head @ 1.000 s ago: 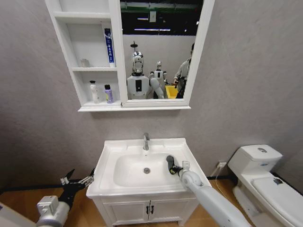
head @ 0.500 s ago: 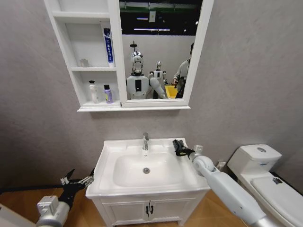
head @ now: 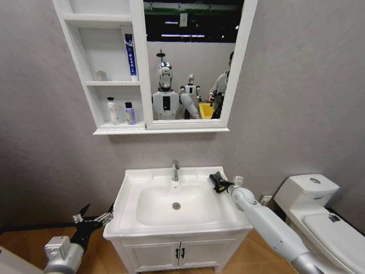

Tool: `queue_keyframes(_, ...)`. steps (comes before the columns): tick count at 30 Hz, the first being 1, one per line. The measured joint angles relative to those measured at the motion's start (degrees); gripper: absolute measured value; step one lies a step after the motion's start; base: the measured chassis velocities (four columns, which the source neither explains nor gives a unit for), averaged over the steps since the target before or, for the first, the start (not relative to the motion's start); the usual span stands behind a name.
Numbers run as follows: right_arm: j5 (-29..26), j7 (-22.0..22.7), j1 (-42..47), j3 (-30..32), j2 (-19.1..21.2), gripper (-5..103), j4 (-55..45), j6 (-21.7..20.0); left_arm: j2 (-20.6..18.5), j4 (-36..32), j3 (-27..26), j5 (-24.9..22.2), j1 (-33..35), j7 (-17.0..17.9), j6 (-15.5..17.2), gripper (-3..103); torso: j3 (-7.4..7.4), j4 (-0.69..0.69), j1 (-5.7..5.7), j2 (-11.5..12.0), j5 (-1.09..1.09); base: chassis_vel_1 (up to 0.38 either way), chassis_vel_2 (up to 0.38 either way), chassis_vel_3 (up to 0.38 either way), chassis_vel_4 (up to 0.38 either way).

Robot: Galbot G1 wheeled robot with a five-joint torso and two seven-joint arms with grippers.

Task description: Move facial cleanser and shampoo from washbasin to cabinet, then wipe washbasin with towel.

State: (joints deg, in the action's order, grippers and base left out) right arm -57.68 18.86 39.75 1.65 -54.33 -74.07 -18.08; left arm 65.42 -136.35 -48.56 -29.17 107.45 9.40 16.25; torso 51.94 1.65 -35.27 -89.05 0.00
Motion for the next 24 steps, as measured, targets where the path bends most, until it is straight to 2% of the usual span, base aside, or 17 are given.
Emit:
queue_keyframes(1,0.0,-1.2,0.0,-0.1,0.0,4,0.8,0.6,0.0,0.0,0.0,0.0,0.0,0.0,0.0,100,0.0,0.01,0.0,0.0,0.0,0.0,0.0,0.0,0.0)
queue_keyframes(2,0.0,-1.2,0.0,-0.1,0.0,4,0.8,0.6,0.0,0.0,0.0,0.0,0.0,0.0,0.0,100,0.0,0.01,0.0,0.0,0.0,0.0,0.0,0.0,0.0)
queue_keyframes(4,0.3,-4.2,0.2,0.3,-0.5,15,2.5,3.2,0.0,0.0,0.0,0.0,0.0,0.0,0.0,100,0.0,0.0,0.0,0.0,0.0,0.0,0.0,0.0,0.0)
queue_keyframes(5,0.3,-4.2,0.2,0.3,-0.5,15,2.5,3.2,0.0,0.0,0.0,0.0,0.0,0.0,0.0,100,0.0,0.0,0.0,0.0,0.0,0.0,0.0,0.0,0.0)
queue_keyframes(7,0.5,-6.3,0.8,0.9,-0.7,25,2.8,4.0,0.0,0.0,0.0,0.0,0.0,0.0,0.0,100,0.0,0.0,0.0,0.0,0.0,0.0,0.0,0.0,0.0)
queue_keyframes(9,0.6,-7.9,1.2,1.0,-0.5,25,2.7,4.2,0.0,0.0,0.0,0.0,0.0,0.0,0.0,100,0.0,0.0,0.0,0.0,0.0,0.0,0.0,0.0,0.0)
queue_keyframes(10,0.7,-9.3,1.7,1.2,-0.1,36,2.2,4.4,0.0,0.0,0.0,0.0,0.0,0.0,0.0,100,0.0,0.0,0.0,0.0,0.0,0.0,0.0,0.0,0.0)
queue_keyframes(11,0.7,-9.3,1.7,1.2,-0.1,36,2.2,4.4,0.0,0.0,0.0,0.0,0.0,0.0,0.0,100,0.0,0.0,0.0,0.0,0.0,0.0,0.0,0.0,0.0)
queue_keyframes(12,0.9,-10.0,2.4,1.7,0.1,41,1.3,4.5,0.0,0.0,0.0,0.0,0.0,0.0,0.0,100,0.0,0.0,0.0,0.0,0.0,0.0,0.0,0.0,0.0)
queue_keyframes(13,1.1,-10.1,3.2,2.4,0.2,47,0.3,4.7,0.0,0.0,0.0,0.0,0.0,0.0,0.0,100,0.0,0.0,0.0,0.0,0.01,0.0,0.0,0.0,0.0)
queue_keyframes(14,1.1,-10.1,3.2,2.4,0.2,47,0.3,4.7,0.0,0.0,0.0,0.0,0.0,0.0,0.0,100,0.0,0.0,0.0,0.0,0.01,0.0,0.0,0.0,0.0)
queue_keyframes(16,1.3,-9.6,5.3,4.0,0.8,58,-2.5,5.3,0.0,0.0,0.0,0.0,0.0,0.0,0.0,100,0.0,0.0,0.0,0.0,0.01,0.0,0.0,0.0,0.0)
queue_keyframes(18,1.5,-9.5,6.1,4.4,1.3,58,-3.4,5.6,0.0,0.0,0.0,0.0,0.0,0.0,0.0,100,0.0,0.0,0.0,0.0,0.0,0.0,0.0,0.0,0.0)
queue_keyframes(19,2.5,-9.3,7.5,5.0,2.0,70,-4.6,6.2,0.0,0.0,0.0,0.0,0.0,0.0,0.0,100,0.0,0.0,0.02,0.0,-0.01,0.0,0.0,0.0,0.0)
queue_keyframes(21,3.4,-9.1,8.7,5.5,2.4,70,-5.4,6.8,0.0,0.0,0.0,0.0,0.0,0.0,0.0,100,0.0,0.0,0.02,0.0,-0.01,0.0,0.0,0.0,0.0)
queue_keyframes(22,5.0,-8.4,11.1,6.8,2.9,81,-7.3,7.9,0.0,0.0,0.0,0.0,0.0,0.0,0.0,100,0.0,0.0,0.02,0.0,0.02,0.0,0.0,0.0,0.0)
queue_keyframes(24,6.1,-7.4,12.8,7.9,3.2,81,-9.4,8.6,0.0,0.0,0.0,0.0,0.0,0.0,0.0,100,0.0,0.0,0.01,0.0,0.02,0.0,0.0,0.0,0.0)
